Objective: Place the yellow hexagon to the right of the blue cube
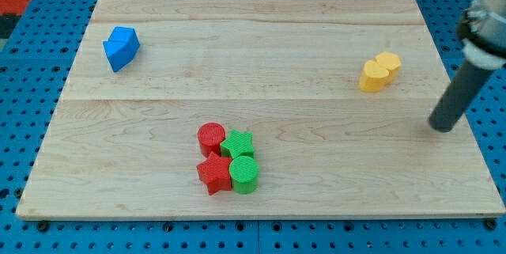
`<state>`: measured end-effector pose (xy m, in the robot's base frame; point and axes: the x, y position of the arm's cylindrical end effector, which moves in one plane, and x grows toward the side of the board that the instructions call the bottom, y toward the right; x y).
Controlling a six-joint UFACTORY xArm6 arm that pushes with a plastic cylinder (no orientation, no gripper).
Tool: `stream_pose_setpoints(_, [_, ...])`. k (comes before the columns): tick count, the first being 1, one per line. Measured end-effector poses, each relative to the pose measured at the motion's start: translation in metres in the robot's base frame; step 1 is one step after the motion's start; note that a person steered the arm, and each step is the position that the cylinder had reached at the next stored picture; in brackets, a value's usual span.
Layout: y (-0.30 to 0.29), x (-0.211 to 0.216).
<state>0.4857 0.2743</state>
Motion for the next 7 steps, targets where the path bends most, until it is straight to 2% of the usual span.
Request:
stream_pose_setpoints(1, [0.046,-0.035])
stream_pose_setpoints(2, [0.031,-0.076])
stream_pose_setpoints(5, [-0.222,-0.123])
stream_pose_setpoints(7, [-0.351,-0.154])
